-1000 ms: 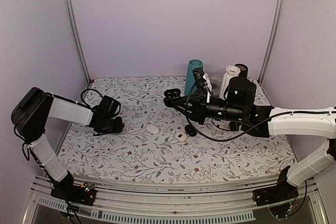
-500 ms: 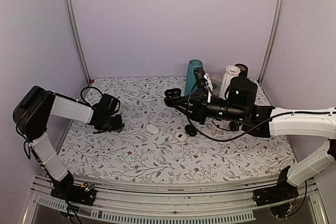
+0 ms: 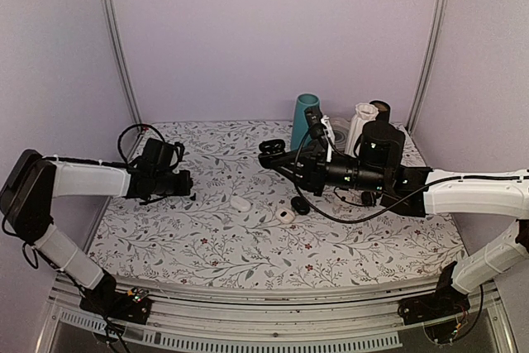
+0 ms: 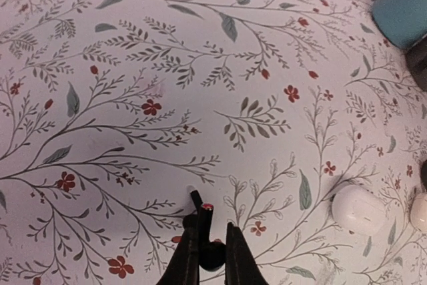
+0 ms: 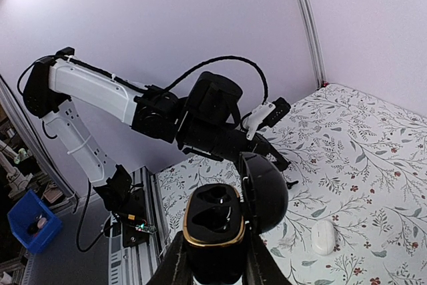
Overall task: Insert the wireless bluetooth earbuds into the charging case
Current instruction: Pick up the left earbud from the center of the board, then place the left earbud at the center of the board.
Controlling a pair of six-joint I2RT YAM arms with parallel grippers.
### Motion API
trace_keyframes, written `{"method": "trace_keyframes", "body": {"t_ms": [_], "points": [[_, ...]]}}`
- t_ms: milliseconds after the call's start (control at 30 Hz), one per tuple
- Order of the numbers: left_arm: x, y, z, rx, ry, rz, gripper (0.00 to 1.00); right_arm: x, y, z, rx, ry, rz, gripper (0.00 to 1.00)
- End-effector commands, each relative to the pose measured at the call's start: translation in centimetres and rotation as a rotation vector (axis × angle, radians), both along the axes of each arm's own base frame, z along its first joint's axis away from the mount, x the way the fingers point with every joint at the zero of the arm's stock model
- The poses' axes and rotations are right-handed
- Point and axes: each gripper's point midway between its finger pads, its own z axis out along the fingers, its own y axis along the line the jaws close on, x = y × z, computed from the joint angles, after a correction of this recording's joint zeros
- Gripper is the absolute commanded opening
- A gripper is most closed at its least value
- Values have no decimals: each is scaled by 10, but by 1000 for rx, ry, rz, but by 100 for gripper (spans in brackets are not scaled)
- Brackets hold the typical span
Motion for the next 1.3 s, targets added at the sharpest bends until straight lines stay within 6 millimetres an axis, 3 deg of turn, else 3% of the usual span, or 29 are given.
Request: {"method": "trace_keyframes", "body": {"t_ms": [0,233,433,700,967,1167,1267], "points": [[-24,-50,10,-60,-16,-239,3,4,-2,-9,-20,-2,-17,3],[-83,-112,-18,19,95,-500,1,6,-3,-17,-38,9,-25,3],[-112,-127,-36,108,156,-602,3,7,-3,-19,-42,13,-25,3],[-115,-126,-45,169,182,-612,19,7,-2,-21,-42,23,-22,3],[-109,-120,-35,176,161,-553,41,7,-2,-21,-45,22,-26,3],[-108,-118,-19,121,158,-478,43,8,-1,-23,-50,24,-25,3],[-109,-117,-12,84,165,-440,37,8,-1,-24,-50,25,-24,3]]}}
